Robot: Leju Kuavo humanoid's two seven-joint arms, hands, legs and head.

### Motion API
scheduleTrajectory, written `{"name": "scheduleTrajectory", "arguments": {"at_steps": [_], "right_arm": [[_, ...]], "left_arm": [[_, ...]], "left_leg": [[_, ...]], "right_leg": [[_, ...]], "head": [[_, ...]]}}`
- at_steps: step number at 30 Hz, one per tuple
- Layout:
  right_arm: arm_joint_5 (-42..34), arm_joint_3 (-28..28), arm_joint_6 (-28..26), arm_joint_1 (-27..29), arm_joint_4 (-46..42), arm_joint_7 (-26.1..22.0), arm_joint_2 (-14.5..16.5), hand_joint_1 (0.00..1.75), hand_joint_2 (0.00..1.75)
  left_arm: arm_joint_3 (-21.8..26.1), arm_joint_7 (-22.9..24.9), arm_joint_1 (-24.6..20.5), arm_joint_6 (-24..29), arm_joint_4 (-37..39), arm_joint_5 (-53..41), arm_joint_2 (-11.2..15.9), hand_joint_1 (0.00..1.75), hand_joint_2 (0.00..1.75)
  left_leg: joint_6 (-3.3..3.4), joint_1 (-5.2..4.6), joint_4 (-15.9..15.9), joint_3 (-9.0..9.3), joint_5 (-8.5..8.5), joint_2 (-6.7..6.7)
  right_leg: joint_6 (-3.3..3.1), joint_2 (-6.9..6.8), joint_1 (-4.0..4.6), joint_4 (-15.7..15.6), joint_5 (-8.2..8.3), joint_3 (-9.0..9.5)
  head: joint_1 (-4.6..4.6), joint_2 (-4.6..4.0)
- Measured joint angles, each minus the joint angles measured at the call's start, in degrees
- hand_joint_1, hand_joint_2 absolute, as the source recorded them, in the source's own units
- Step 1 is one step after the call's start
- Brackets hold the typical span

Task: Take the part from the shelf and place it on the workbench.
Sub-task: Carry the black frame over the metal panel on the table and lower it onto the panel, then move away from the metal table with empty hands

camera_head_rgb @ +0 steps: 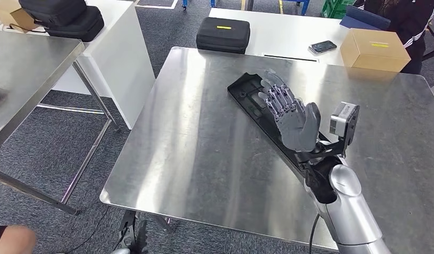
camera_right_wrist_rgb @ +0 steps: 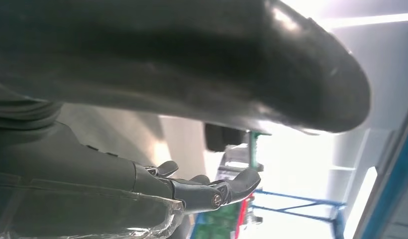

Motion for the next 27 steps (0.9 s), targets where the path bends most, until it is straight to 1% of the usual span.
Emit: {"name": "scheduleTrajectory", "arguments": {"at_steps": [1,2,3,4,5,6,7,8,9,10,11,12,13,14,15,16,17,18,19,20,21,22,23,24,25,26,27], "right_arm": [[0.31,0.08,-0.08,0.96,-1.45,-0.40,-0.15,0.00,0.00],[0.70,0.17,-0.20,1.91,-2.69,-0.78,-0.30,0.00,0.00],[1.12,0.25,-0.36,2.95,-3.90,-1.11,-0.45,0.00,0.00],[1.44,0.31,-0.54,3.96,-4.80,-1.33,-0.54,0.00,0.00],[1.65,0.33,-0.67,4.96,-5.53,-1.49,-0.64,0.00,0.00],[1.79,0.31,-0.77,5.83,-6.10,-1.56,-0.71,0.00,0.00],[1.87,0.28,-0.81,6.47,-6.49,-1.58,-0.75,0.00,0.00],[1.99,0.23,-0.78,6.90,-6.88,-1.57,-0.78,0.00,0.00],[2.13,0.15,-0.72,7.16,-7.21,-1.55,-0.78,0.00,0.00],[2.31,0.08,-0.61,7.34,-7.50,-1.51,-0.75,0.00,0.00],[2.52,-0.02,-0.46,7.56,-7.85,-1.44,-0.73,0.00,0.00],[2.71,-0.11,-0.28,7.80,-8.14,-1.34,-0.71,0.00,0.00],[2.90,-0.19,-0.11,8.07,-8.40,-1.24,-0.68,0.00,0.00],[3.11,-0.26,0.04,8.35,-8.66,-1.15,-0.64,0.00,0.00],[3.29,-0.31,0.15,8.53,-8.83,-1.06,-0.58,0.00,0.00],[3.45,-0.37,0.22,8.70,-9.01,-1.00,-0.49,0.00,0.00],[3.61,-0.49,0.25,8.86,-9.19,-0.92,-0.38,0.00,0.00],[3.73,-0.63,0.26,9.02,-9.35,-0.85,-0.28,0.00,0.00],[3.88,-0.82,0.26,9.28,-9.50,-0.75,-0.16,0.00,0.00],[4.07,-1.02,0.26,9.60,-9.61,-0.68,-0.06,0.00,0.00],[4.26,-1.18,0.26,9.97,-9.71,-0.62,0.01,0.00,0.00],[4.43,-1.32,0.26,10.35,-9.84,-0.58,0.07,0.00,0.00],[4.54,-1.44,0.26,10.66,-9.96,-0.57,0.11,0.00,0.00],[4.58,-1.57,0.26,10.91,-10.14,-0.56,0.16,0.00,0.00],[4.59,-1.73,0.26,11.12,-10.32,-0.56,0.20,0.00,0.00],[4.60,-1.94,0.26,11.29,-10.50,-0.56,0.25,0.00,0.00],[4.60,-2.17,0.24,11.48,-10.66,-0.58,0.28,0.00,0.00]], "left_arm": [[0.01,-0.01,0.01,0.00,-0.08,0.10,0.03,0.00,0.00],[0.02,-0.02,0.04,0.00,-0.15,0.13,0.06,0.00,0.00],[0.03,-0.04,0.12,0.01,-0.19,0.15,0.08,0.00,0.00],[0.03,-0.08,0.25,0.03,-0.19,0.15,0.10,0.00,0.00],[0.03,-0.14,0.44,0.08,-0.19,0.15,0.10,0.00,0.00],[0.03,-0.20,0.64,0.16,-0.19,0.15,0.10,0.00,0.00],[0.03,-0.27,0.80,0.25,-0.19,0.15,0.10,0.00,0.00],[0.03,-0.34,0.90,0.36,-0.22,0.15,0.09,0.00,0.00],[0.04,-0.40,0.93,0.43,-0.29,0.15,0.09,0.00,0.00],[0.05,-0.49,0.92,0.51,-0.41,0.15,0.13,0.00,0.00],[0.07,-0.59,0.91,0.60,-0.54,0.15,0.16,0.00,0.00],[0.09,-0.67,0.91,0.66,-0.66,0.15,0.20,0.00,0.00],[0.10,-0.72,0.95,0.75,-0.73,0.15,0.23,0.00,0.00],[0.10,-0.74,1.02,0.82,-0.75,0.15,0.25,0.00,0.00],[0.11,-0.74,1.09,0.88,-0.76,0.15,0.29,0.00,0.00],[0.12,-0.75,1.16,0.93,-0.77,0.14,0.35,0.00,0.00],[0.13,-0.75,1.20,0.95,-0.78,0.12,0.40,0.00,0.00],[0.14,-0.76,1.21,0.95,-0.79,0.09,0.44,0.00,0.00],[0.14,-0.76,1.24,0.96,-0.80,0.07,0.44,0.00,0.00],[0.14,-0.77,1.30,0.97,-0.81,0.05,0.44,0.00,0.00],[0.15,-0.77,1.39,0.99,-0.81,0.03,0.44,0.00,0.00],[0.16,-0.76,1.48,1.01,-0.82,0.02,0.44,0.00,0.00],[0.17,-0.78,1.54,1.04,-0.85,-0.01,0.45,0.00,0.00],[0.20,-0.83,1.56,1.08,-0.95,-0.02,0.46,0.00,0.00],[0.25,-0.87,1.53,1.12,-1.10,-0.05,0.50,0.00,0.00],[0.32,-0.93,1.51,1.15,-1.31,-0.10,0.52,0.00,0.00],[0.39,-0.97,1.49,1.17,-1.48,-0.17,0.55,0.00,0.00]], "left_leg": [[0.23,0.20,-0.43,0.19,0.30,0.14],[0.43,0.41,-0.82,0.32,0.58,0.29],[0.52,0.49,-0.98,0.31,0.73,0.41],[0.55,0.52,-0.98,0.19,0.80,0.48],[0.50,0.54,-0.97,0.06,0.88,0.56],[0.39,0.59,-0.95,-0.05,0.97,0.63],[0.23,0.67,-0.91,-0.17,1.07,0.69],[0.02,0.83,-0.80,-0.30,1.17,0.72],[-0.27,0.93,-0.58,-0.48,1.23,0.73],[-0.65,0.98,-0.35,-0.75,1.31,0.69],[-1.06,0.95,-0.06,-0.98,1.41,0.61],[-1.45,0.83,0.20,-1.23,1.55,0.50],[-1.80,0.75,0.31,-1.43,1.78,0.38],[-2.05,0.76,0.44,-1.61,1.91,0.31],[-2.28,0.88,0.69,-1.90,1.62,0.32],[-2.48,1.01,1.58,-2.38,0.54,0.44],[-2.65,1.13,3.68,-3.26,-1.47,0.57],[-2.80,1.19,6.63,-4.36,-3.93,0.68],[-2.91,1.19,10.56,-5.71,-6.55,0.74],[-2.96,1.18,14.24,-6.80,-8.45,0.74],[-2.90,1.18,16.48,-7.12,-9.13,0.74],[-2.73,1.18,17.08,-6.52,-8.84,0.74],[-2.44,1.16,15.32,-4.73,-7.62,0.74],[-2.03,1.12,11.82,-1.97,-6.19,0.73],[-1.64,0.99,7.57,1.09,-5.48,0.72],[-1.40,0.85,4.04,3.53,-5.14,0.71],[-1.23,0.61,1.61,5.08,-5.15,0.68]], "right_leg": [[-0.07,-0.02,0.07,1.07,-0.90,-0.45],[-0.25,-0.04,0.13,3.35,-2.35,-1.39],[-0.50,-0.07,0.06,6.87,-4.23,-2.83],[-0.65,-0.06,0.04,11.03,-6.07,-4.46],[-0.56,-0.07,-0.03,14.43,-7.31,-5.73],[-0.22,-0.08,-0.15,16.05,-7.72,-6.14],[0.35,-0.10,-0.32,15.32,-7.22,-5.42],[1.08,-0.16,-0.56,12.09,-5.96,-3.45],[1.80,-0.28,-0.84,7.54,-4.67,-0.87],[2.14,-0.17,-0.84,3.92,-3.53,1.38],[2.19,-0.01,-0.79,1.36,-2.74,2.86],[1.88,0.20,-0.68,0.41,-2.53,3.36],[1.42,0.46,-0.48,0.77,-2.38,3.17],[0.98,0.49,-0.65,0.80,-2.28,2.85],[0.49,0.45,-0.83,0.85,-2.14,2.57],[-0.07,0.41,-0.95,0.88,-1.82,2.22],[-0.76,0.35,-1.02,0.85,-1.41,1.76],[-1.38,0.26,-0.91,0.84,-1.04,1.26],[-1.94,0.17,-0.72,0.86,-0.62,0.67],[-2.31,0.08,-0.50,0.88,-0.22,0.09],[-2.50,0.01,-0.29,0.90,0.20,-0.48],[-2.59,-0.02,-0.09,0.92,0.64,-1.05],[-2.55,-0.02,0.07,0.93,1.05,-1.53],[-2.44,0.00,0.19,0.94,1.45,-1.93],[-2.24,0.02,0.36,0.95,1.81,-2.24],[-1.94,0.00,0.47,0.93,2.16,-2.43],[-1.59,-0.05,0.53,0.89,2.52,-2.52]], "head": [[0.06,0.00],[0.15,0.00],[0.22,0.00],[0.31,0.00],[0.33,0.00],[0.32,0.00],[0.34,0.00],[0.32,0.00],[0.34,0.00],[0.41,0.00],[0.41,0.00],[0.45,0.00],[0.35,0.00],[0.21,0.00],[0.08,0.00],[-0.12,0.00],[-0.26,0.00],[-0.43,0.00],[-0.54,0.00],[-0.61,0.00],[-0.63,0.00],[-0.65,0.00],[-0.67,0.00],[-0.68,0.00],[-0.70,0.00],[-0.63,0.00],[-0.59,0.00]]}}
